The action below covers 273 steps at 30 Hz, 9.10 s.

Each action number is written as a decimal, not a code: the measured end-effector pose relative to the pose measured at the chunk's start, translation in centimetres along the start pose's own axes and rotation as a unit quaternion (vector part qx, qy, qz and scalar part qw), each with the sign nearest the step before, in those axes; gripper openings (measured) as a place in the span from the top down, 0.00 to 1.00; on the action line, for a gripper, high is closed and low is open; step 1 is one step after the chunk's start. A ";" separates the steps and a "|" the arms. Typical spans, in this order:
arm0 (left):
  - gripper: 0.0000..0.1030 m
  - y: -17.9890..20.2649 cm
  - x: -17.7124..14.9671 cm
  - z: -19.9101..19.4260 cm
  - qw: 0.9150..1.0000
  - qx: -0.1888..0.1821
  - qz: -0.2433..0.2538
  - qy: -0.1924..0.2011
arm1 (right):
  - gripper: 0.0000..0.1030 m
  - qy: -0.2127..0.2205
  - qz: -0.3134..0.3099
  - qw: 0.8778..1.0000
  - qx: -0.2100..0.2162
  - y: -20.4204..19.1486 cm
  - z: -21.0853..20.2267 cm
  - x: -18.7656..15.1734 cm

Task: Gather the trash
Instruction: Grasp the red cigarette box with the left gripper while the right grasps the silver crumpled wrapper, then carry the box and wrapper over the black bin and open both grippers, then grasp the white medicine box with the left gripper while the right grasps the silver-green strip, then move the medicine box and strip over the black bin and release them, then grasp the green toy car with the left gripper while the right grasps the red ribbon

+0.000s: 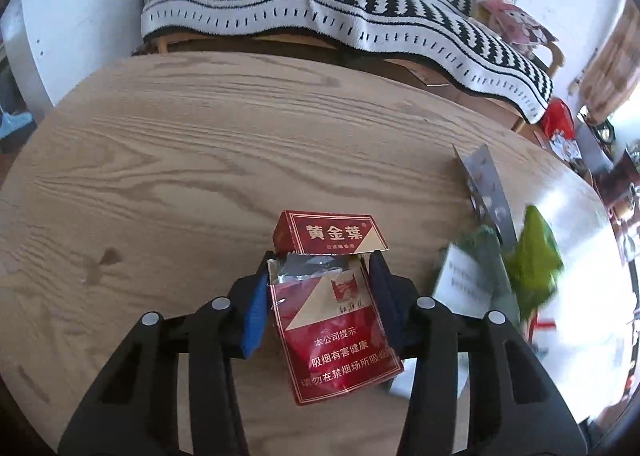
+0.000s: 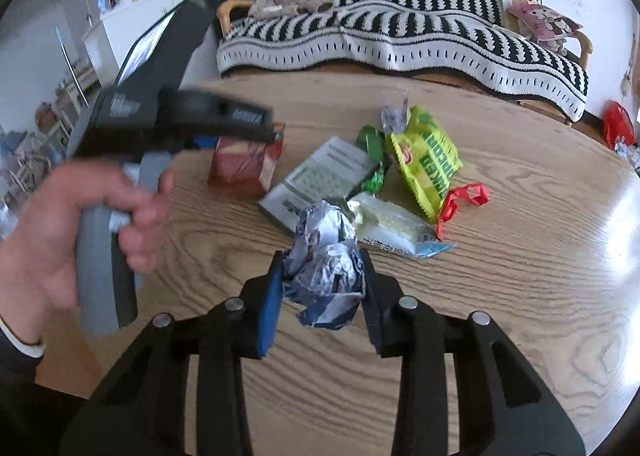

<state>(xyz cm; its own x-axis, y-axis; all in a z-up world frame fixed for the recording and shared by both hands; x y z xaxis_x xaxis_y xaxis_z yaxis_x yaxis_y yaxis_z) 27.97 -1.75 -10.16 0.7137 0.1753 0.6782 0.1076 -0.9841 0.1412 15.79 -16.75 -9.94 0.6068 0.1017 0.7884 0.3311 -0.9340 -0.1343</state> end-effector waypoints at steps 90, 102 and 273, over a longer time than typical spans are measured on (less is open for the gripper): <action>0.11 2.2 -13.6 -16.2 0.991 -0.037 0.127 0.029 | 0.27 0.015 0.077 0.997 0.006 1.1 -13.4 -4.3; 0.11 4.6 -7.4 -3.3 0.990 -0.043 0.138 0.002 | 0.28 -0.038 0.084 0.996 -0.017 8.7 1.6 0.2; 0.99 8.0 -4.2 -0.8 0.990 -0.069 0.117 0.034 | 0.89 -0.040 0.032 0.995 -0.088 8.8 0.8 -1.9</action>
<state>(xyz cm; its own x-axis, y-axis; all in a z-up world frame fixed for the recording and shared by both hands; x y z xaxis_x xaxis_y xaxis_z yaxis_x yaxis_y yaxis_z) 25.27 -10.33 -11.33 0.6589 -0.0514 0.7505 -0.1540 -0.9858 0.0676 18.12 -24.89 -13.04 0.6803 0.0598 0.7305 0.1626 -0.9841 -0.0709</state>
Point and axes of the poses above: each gripper's, at about its wrist camera, not at the fingertips, and z roughly the way its jaws point, y to its right, x to its top, the point moved 6 cm from there along z, roughly the way its jaws point, and after that the axes turned 11 degrees about y, right-handed, at the moved point
